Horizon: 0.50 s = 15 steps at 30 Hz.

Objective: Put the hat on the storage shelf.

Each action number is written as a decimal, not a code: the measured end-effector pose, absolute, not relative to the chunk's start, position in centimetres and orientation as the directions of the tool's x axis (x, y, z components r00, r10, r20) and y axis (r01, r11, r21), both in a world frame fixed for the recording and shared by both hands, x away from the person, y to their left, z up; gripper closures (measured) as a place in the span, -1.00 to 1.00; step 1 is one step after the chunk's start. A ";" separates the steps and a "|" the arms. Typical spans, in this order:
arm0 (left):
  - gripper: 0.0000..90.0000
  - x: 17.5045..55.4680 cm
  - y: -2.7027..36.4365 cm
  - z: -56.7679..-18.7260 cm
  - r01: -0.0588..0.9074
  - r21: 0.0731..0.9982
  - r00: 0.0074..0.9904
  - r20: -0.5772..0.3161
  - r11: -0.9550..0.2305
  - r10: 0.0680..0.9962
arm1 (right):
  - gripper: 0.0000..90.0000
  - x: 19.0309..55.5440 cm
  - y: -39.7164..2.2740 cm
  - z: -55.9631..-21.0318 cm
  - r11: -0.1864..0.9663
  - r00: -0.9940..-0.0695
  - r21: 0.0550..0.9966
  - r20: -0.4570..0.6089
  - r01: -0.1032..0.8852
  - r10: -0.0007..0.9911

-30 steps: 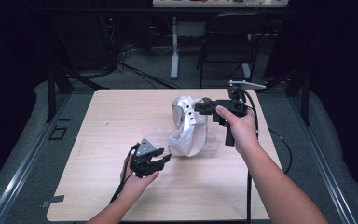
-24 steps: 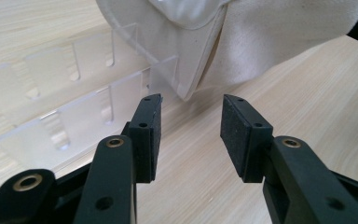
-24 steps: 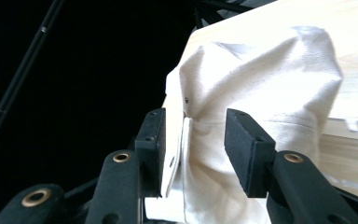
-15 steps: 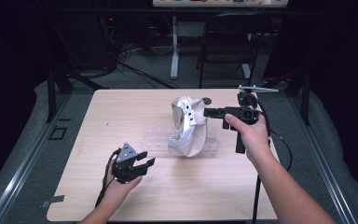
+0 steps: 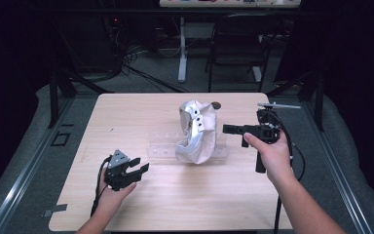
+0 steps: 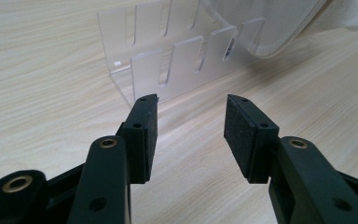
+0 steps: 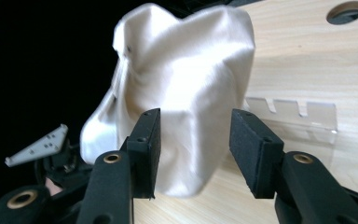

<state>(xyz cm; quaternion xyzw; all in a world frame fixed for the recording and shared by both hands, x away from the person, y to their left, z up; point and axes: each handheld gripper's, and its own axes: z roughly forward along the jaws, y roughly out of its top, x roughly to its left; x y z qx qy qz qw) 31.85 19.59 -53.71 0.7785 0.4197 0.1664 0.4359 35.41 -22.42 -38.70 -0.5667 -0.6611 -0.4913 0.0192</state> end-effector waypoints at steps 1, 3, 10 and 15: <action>0.23 31.9 19.5 -53.8 0.508 0.818 0.591 -0.106 -0.268 0.800 | 0.20 35.2 -22.5 -39.0 -0.117 -0.358 0.633 0.570 0.765 0.740; 0.23 31.9 19.5 -53.9 0.512 0.817 0.588 -0.108 -0.265 0.802 | 0.20 34.5 -22.5 -39.5 -0.099 -0.364 0.645 0.543 0.757 0.757; 0.23 32.1 19.5 -54.2 0.518 0.810 0.590 -0.104 -0.277 0.801 | 0.20 32.8 -22.7 -41.4 -0.072 -0.370 0.663 0.501 0.745 0.783; 0.22 32.1 19.4 -54.3 0.516 0.811 0.590 -0.105 -0.274 0.800 | 0.19 31.7 -22.9 -43.2 -0.059 -0.367 0.670 0.476 0.740 0.799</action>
